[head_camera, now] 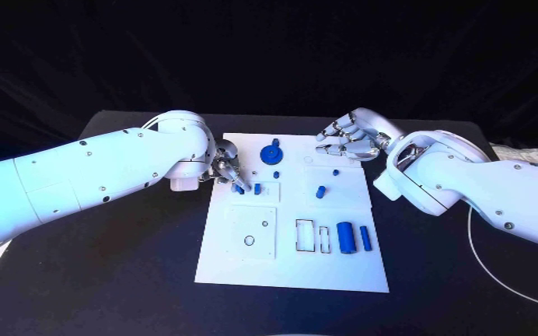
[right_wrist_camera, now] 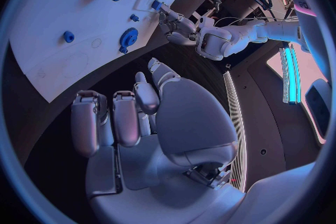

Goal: Assemble the parts on the task board

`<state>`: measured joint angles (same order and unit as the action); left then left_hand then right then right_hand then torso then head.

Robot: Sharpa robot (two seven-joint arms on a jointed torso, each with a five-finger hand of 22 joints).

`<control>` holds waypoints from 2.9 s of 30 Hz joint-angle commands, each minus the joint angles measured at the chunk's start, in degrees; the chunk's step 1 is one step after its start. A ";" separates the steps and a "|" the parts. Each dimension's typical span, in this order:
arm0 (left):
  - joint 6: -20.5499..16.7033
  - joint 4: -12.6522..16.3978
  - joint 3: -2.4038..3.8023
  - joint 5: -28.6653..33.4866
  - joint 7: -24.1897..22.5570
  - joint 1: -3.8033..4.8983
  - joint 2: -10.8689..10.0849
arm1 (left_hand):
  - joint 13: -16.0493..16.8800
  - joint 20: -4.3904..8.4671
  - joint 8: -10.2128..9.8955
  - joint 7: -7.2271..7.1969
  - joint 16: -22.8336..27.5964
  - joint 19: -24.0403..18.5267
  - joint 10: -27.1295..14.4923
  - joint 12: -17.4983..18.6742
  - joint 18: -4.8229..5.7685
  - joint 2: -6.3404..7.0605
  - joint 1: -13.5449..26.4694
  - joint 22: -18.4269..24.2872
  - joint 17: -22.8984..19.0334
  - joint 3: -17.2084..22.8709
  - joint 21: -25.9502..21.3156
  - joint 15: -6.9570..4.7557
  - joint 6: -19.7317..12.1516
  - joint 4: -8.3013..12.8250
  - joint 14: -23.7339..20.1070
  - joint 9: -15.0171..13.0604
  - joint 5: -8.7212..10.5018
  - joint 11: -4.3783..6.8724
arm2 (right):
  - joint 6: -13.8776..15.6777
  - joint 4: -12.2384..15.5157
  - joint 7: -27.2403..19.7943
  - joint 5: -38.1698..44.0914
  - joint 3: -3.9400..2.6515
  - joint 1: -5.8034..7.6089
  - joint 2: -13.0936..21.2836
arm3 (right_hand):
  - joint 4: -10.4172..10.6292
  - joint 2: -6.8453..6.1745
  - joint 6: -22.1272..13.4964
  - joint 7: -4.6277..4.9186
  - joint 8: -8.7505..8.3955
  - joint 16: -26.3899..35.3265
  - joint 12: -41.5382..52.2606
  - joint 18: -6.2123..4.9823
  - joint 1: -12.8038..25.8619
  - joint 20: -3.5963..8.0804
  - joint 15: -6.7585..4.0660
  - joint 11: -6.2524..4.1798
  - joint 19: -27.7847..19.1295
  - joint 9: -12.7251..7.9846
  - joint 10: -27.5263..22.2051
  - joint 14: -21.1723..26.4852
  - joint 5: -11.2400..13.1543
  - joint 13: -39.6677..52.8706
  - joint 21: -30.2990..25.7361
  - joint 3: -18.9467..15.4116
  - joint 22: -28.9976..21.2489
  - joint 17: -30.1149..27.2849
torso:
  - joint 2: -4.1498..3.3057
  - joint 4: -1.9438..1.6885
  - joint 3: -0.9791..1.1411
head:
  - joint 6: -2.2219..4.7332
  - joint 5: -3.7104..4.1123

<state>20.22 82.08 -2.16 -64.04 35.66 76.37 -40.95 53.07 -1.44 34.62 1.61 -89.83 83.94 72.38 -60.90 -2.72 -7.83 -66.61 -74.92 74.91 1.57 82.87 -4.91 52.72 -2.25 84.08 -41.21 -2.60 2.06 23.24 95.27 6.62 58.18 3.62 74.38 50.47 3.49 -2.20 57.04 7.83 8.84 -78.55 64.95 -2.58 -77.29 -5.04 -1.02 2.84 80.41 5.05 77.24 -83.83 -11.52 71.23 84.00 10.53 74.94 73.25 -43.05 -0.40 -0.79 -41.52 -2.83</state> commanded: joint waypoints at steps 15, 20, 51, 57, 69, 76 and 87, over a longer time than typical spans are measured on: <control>2.96 -0.24 -0.53 -1.07 1.56 -0.65 0.23 | 0.10 0.54 -0.12 0.18 -0.17 1.37 0.56 -0.13 0.43 0.89 2.72 -6.72 15.09 -1.01 -0.15 -0.50 0.87 -1.52 5.92 0.20 -0.08 0.06 | -0.36 0.21 -0.45 0.10 0.00 -0.03 0.13 | 0.14 0.20 -0.27 0.10 0.34 0.34 -0.22 -0.71 0.57 0.00 -0.32 0.00 -0.36 -0.08 -0.23 -2.68 -0.27 -0.05 -0.18 -0.11 0.43 -0.05 | 0.00 -0.04 0.00 | 0.00 0.03; 3.47 -0.23 -0.53 -1.17 1.65 -0.65 0.27 | 0.13 0.57 -0.02 0.16 -0.17 1.46 0.65 -0.18 0.47 1.42 3.38 -6.87 15.09 -1.55 -0.05 -0.52 1.09 -1.79 5.92 0.30 -0.08 0.08 | -0.32 0.23 -0.49 0.08 0.00 -0.03 0.16 | 0.14 0.20 -0.27 0.10 0.34 0.34 -0.22 -0.71 0.57 0.00 -0.32 0.00 -0.36 -0.08 -0.23 -2.68 -0.27 -0.05 -0.18 -0.11 0.43 -0.05 | -0.01 -0.02 -0.01 | 0.01 0.06; 0.08 0.87 -0.29 -1.25 1.31 -0.70 0.19 | 0.92 0.71 0.77 -0.16 -0.17 2.09 1.59 -1.00 0.74 1.80 6.84 -7.94 15.09 -4.20 0.78 -0.69 2.02 -4.08 5.92 0.66 -0.08 0.31 | -0.41 0.05 -0.53 -0.04 0.00 -0.03 -0.01 | 0.13 0.16 -0.31 0.10 0.39 0.42 -0.33 -0.73 0.60 0.00 -0.32 -0.01 -0.42 -0.10 -0.26 -2.67 -0.29 -0.14 -0.24 -0.12 0.33 -0.13 | 0.00 -0.05 0.02 | 0.16 0.24; -1.20 0.84 -0.25 -1.25 1.25 -0.70 -0.24 | 0.71 0.76 0.89 -0.20 -0.17 2.04 1.61 -0.86 0.71 1.94 7.34 -7.83 15.09 -4.67 0.67 -0.75 2.11 -4.43 5.92 0.70 -0.08 0.37 | -0.47 0.04 -0.51 -0.05 0.00 -0.03 0.01 | 0.13 0.16 -0.31 0.10 0.39 0.42 -0.33 -0.73 0.60 0.00 -0.32 -0.01 -0.42 -0.10 -0.26 -2.67 -0.29 -0.14 -0.24 -0.12 0.33 -0.13 | -0.03 -0.04 -0.05 | 0.22 0.25; -13.02 1.10 -0.16 8.34 -0.86 -0.69 -1.95 | -2.66 0.74 0.97 0.10 -0.17 1.30 -0.29 2.04 0.34 4.76 11.63 -6.51 15.09 -11.16 -0.69 -0.61 1.09 -8.37 5.92 1.27 -0.06 0.12 | -0.58 -0.18 -0.58 -0.15 0.00 -0.03 -0.19 | 0.11 0.16 -0.31 0.09 0.40 0.42 -0.30 -0.71 0.59 0.00 -0.33 -0.01 -0.38 -0.10 -0.24 -2.68 -0.30 -0.12 -0.22 -0.12 0.39 -0.12 | -0.03 -0.03 -0.06 | 0.31 0.31; -13.97 0.97 -0.15 10.13 -0.86 -0.69 -3.01 | -3.41 0.65 1.07 0.20 -0.17 1.02 -0.69 2.68 0.21 4.92 10.78 -6.04 15.09 -12.68 -1.23 -0.53 0.81 -9.27 5.92 1.44 -0.06 0.03 | -0.59 -0.24 -0.53 -0.17 0.00 -0.03 -0.17 | 0.11 0.16 -0.31 0.09 0.40 0.42 -0.30 -0.71 0.59 0.00 -0.33 -0.01 -0.38 -0.10 -0.24 -2.68 -0.30 -0.12 -0.22 -0.12 0.39 -0.12 | 0.01 -0.10 -0.06 | 0.18 0.42; -20.46 1.28 -0.29 9.46 -18.16 -0.71 -2.86 | -15.96 -2.42 -3.43 5.16 25.67 -22.95 -18.35 17.86 -6.46 1.23 -7.29 26.84 -9.75 -9.03 -37.46 3.92 -9.53 -2.25 -9.67 4.62 -0.35 -4.65 | -0.59 -0.31 -0.63 -0.18 0.00 -0.03 -0.29 | 0.11 0.16 -0.31 0.09 0.40 0.42 -0.30 -0.71 0.59 0.00 -0.33 -0.01 -0.38 -0.10 -0.24 -2.68 -0.30 -0.12 -0.22 -0.12 0.39 -0.12 | 0.01 -0.06 -0.05 | 0.41 0.56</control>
<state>4.99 83.12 -2.43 -55.13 29.51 75.68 -44.16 38.02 -3.25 31.88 6.19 -70.06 64.79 56.32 -44.60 -8.50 -6.51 -71.49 -52.66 69.36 -8.09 50.97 -1.76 44.50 -5.77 78.01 -37.14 -2.82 -1.84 23.23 94.96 6.47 57.86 3.62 74.38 50.27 3.49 -2.20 57.05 7.83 9.06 -78.23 64.95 -2.58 -77.29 -5.04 -1.02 2.84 80.41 5.01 77.24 -83.83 -11.52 71.14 84.00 10.53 74.94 73.18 -43.06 -0.49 -0.87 -41.27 -2.34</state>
